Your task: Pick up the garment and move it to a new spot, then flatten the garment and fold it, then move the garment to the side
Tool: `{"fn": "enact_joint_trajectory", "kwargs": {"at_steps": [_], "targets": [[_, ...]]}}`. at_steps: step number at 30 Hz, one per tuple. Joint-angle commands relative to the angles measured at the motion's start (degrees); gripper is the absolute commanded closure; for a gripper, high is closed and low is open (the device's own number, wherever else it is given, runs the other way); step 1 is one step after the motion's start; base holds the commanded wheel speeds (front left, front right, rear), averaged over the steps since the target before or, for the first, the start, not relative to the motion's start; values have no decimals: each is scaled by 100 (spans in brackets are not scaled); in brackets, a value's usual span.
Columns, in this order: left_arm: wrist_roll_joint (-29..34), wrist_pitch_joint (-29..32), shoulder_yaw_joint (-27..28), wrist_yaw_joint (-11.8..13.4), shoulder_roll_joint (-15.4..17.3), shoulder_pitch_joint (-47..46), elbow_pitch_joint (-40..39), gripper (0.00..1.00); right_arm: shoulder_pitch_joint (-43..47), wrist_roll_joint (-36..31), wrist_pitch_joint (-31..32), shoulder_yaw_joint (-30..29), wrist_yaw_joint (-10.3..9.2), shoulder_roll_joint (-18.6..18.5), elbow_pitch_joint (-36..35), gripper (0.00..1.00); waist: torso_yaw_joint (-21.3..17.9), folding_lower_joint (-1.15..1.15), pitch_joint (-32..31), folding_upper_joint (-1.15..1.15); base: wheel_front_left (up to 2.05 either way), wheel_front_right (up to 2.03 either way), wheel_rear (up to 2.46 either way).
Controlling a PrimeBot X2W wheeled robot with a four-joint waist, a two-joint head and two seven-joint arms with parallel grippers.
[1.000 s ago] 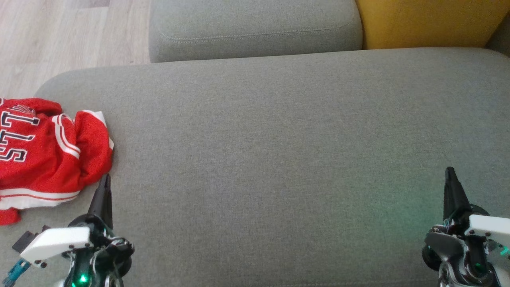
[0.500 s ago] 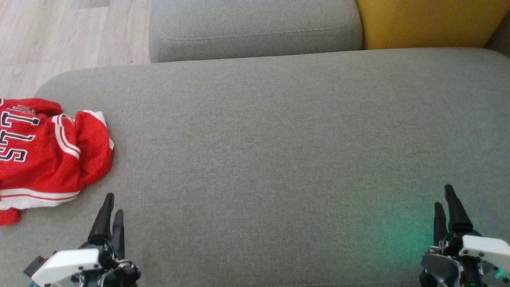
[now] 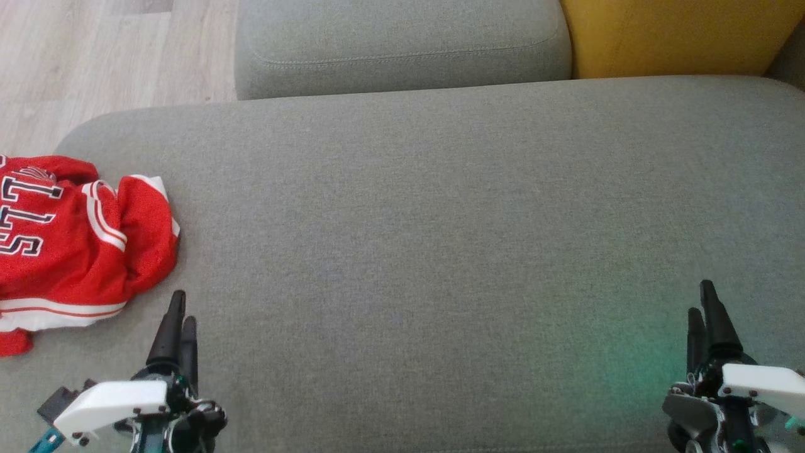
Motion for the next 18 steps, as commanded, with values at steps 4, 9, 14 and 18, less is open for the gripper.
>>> {"fn": "enact_joint_trajectory", "kwargs": {"at_steps": [4, 9, 14, 18], "targets": [[482, -115, -23, -16, 67, -380, -365, 0, -278, -467, -136, 70, -1, -155, -341, 0, -9, 0, -11, 0, 0, 0, 0], [958, -199, -73, 8, 67, -402, -477, 0, -295, -936, -210, 114, -1, -186, -470, 0, -20, 0, -27, 0, 0, 0, 0], [1373, -283, -154, 44, 69, -420, -577, 0, -287, -1376, -257, 185, -1, -195, -581, 0, -33, 0, -42, 0, 0, 0, 0], [1745, -350, -235, 59, 71, -422, -651, 0, -269, -1720, -296, 237, -1, -207, -664, 0, -41, 0, -55, 0, 0, 0, 0]]}}
